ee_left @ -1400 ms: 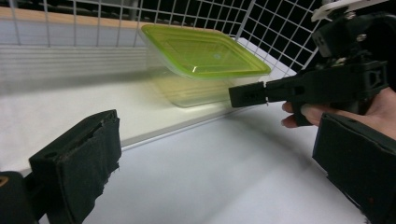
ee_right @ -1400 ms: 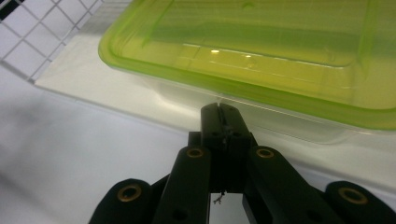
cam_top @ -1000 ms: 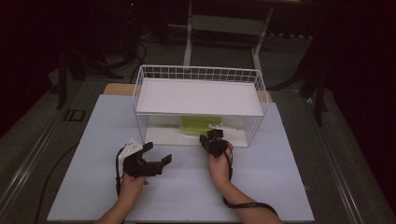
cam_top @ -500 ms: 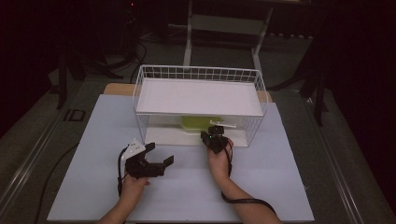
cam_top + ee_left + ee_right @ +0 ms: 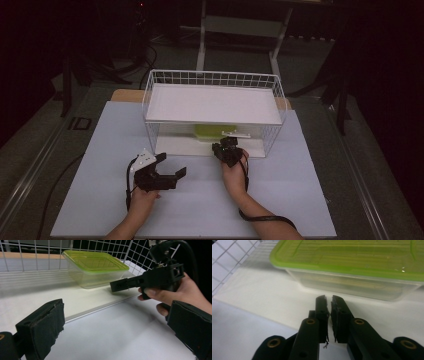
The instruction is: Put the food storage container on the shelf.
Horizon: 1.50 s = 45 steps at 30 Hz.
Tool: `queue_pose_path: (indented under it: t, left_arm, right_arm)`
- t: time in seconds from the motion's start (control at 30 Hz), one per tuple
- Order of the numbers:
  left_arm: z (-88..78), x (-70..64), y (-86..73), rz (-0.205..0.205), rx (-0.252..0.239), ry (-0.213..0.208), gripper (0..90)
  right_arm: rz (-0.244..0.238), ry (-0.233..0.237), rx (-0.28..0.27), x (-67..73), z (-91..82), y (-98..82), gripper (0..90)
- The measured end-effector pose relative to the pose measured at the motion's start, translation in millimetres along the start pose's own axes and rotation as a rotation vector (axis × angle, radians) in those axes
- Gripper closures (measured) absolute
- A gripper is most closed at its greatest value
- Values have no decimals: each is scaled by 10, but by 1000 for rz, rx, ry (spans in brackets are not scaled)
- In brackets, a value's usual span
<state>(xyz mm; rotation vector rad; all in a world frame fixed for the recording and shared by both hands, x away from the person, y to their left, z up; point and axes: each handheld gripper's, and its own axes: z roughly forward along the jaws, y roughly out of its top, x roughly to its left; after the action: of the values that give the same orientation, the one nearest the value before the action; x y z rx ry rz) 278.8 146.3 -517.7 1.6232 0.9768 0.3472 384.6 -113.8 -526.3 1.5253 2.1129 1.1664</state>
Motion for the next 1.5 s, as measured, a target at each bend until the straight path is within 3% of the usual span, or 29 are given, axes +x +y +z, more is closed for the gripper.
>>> queue_pose_path:
  t: [0.1,0.23,0.33,0.43,0.53,0.63,0.77,0.9,1.1,1.2,1.5]
  left_arm:
    - [13,-6,2,1,1,-3,20]
    - [27,-35,23,5,4,-16,20]
    - [24,-74,53,30,0,-29,20]
    - [22,-105,101,60,-12,-46,20]
    - [15,-127,162,73,-38,-69,20]
    - [20,-179,231,96,-32,-115,20]
    - [25,-247,276,103,-9,-150,19]
    - [17,-294,307,102,10,-188,19]
    - [-44,-281,336,93,-2,-236,19]
    - [-84,-294,355,123,27,-235,20]
    - [-239,-365,348,133,38,-262,20]
  right_arm:
    - [3,12,5,5,-79,-26,802]
    - [-38,26,-10,6,-218,-43,768]
    - [-45,50,-18,-5,-346,-53,697]
    - [-57,75,-50,-19,-481,-58,532]
    - [-125,82,-91,-19,-607,-71,412]
    - [-133,147,-93,-37,-703,-85,272]
    - [-148,199,-106,-52,-803,-109,184]
    - [-174,230,-125,-70,-887,-139,154]
    - [-183,248,-128,-91,-1034,-195,154]
    - [-195,246,-140,-115,-1142,-222,154]
    - [-201,255,-150,-194,-1392,-308,154]
